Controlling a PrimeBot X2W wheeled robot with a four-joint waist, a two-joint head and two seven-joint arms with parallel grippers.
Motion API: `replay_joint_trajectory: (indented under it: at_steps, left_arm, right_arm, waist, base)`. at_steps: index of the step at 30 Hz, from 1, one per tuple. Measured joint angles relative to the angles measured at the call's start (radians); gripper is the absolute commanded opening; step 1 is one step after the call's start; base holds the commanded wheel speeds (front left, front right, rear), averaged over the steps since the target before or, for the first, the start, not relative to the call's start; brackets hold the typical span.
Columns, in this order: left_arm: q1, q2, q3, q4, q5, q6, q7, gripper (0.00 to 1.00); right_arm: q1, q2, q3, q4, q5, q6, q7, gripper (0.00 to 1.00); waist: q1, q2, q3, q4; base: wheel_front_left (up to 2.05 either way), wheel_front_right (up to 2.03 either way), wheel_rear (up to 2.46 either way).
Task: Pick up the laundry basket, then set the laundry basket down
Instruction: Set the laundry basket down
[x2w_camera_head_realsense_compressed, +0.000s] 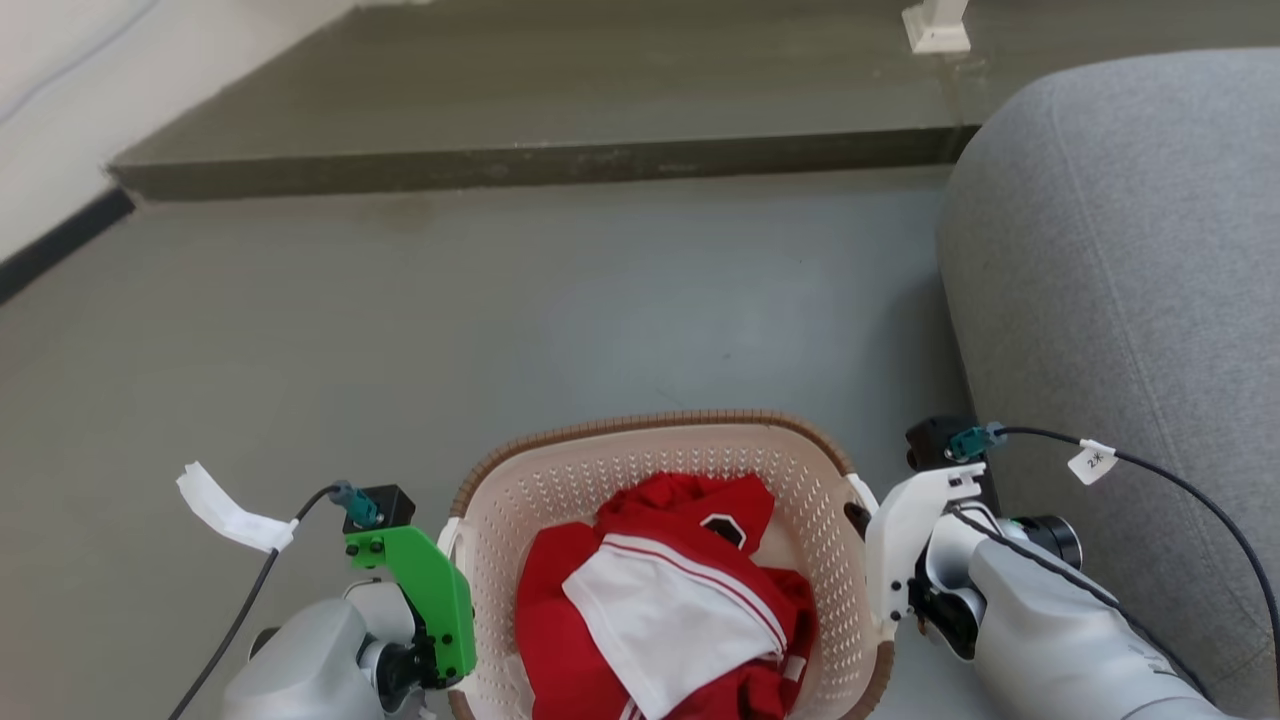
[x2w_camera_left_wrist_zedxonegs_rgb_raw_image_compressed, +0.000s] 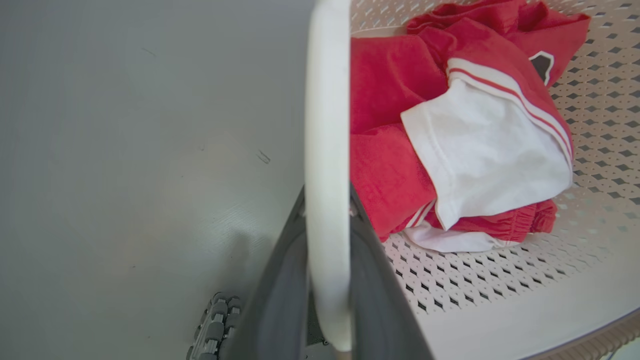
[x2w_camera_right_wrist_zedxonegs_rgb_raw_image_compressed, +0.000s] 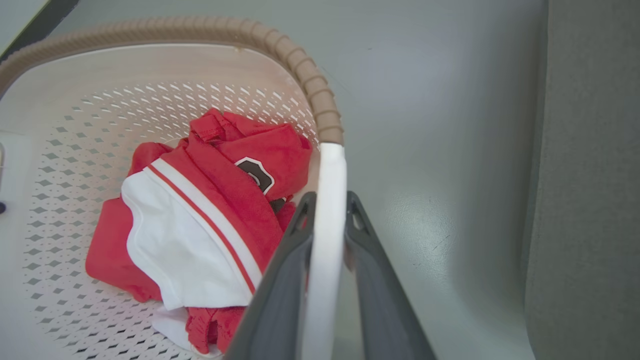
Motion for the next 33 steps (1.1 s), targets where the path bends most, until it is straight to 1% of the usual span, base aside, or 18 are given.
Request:
replay_joint_trajectory:
  at_steps: [3,9,12,18,24,26,33]
  left_arm:
    - [-0.016,0.002,-0.004,0.0,0.006,0.0,-0.016,0.0]
    - [-0.052,0.004,-0.012,-0.002,0.017,0.0,-0.057,0.0]
    - [-0.082,0.007,-0.014,-0.005,0.022,0.0,-0.076,0.0]
    - [-0.139,0.007,-0.016,-0.018,0.037,0.0,-0.117,0.0]
    - [-0.209,0.007,-0.016,-0.022,0.07,0.0,-0.173,0.0]
    - [-0.23,0.007,-0.015,-0.022,0.073,0.0,-0.191,0.0]
    - [-0.299,0.006,-0.01,-0.021,0.086,0.005,-0.248,0.0]
  right_arm:
    - [-0.016,0.0,0.0,-0.001,-0.001,-0.001,-0.015,0.0]
    - [-0.048,0.0,0.0,-0.001,-0.004,-0.018,-0.049,0.0]
    - [-0.074,-0.003,-0.001,-0.002,-0.01,-0.019,-0.065,0.0]
    - [-0.132,-0.017,-0.002,-0.012,-0.029,-0.04,-0.107,0.0]
    - [-0.186,-0.03,-0.004,-0.023,-0.035,-0.045,-0.147,0.0]
    - [-0.205,-0.034,-0.005,-0.025,-0.038,-0.053,-0.16,0.0]
    - [-0.272,-0.048,-0.005,-0.031,-0.047,-0.062,-0.194,0.0]
  waist:
    - [0.0,0.0,0.039,0.001]
    - [0.0,0.0,0.122,0.005]
    - [0.0,0.0,0.164,0.008]
    - [0.0001,0.0,0.249,0.016]
    - [0.0001,0.0,0.335,0.025]
    - [0.0001,0.0,0.363,0.029]
    - [0.0002,0.0,0.463,0.043]
  base:
    - [0.0,0.0,0.0]
    - [0.0,0.0,0.0]
    - [0.0,0.0,0.0]
    - [0.0,0.0,0.0]
    - [0.0,0.0,0.0]
    - [0.0,0.0,0.0]
    - [0.0,0.0,0.0]
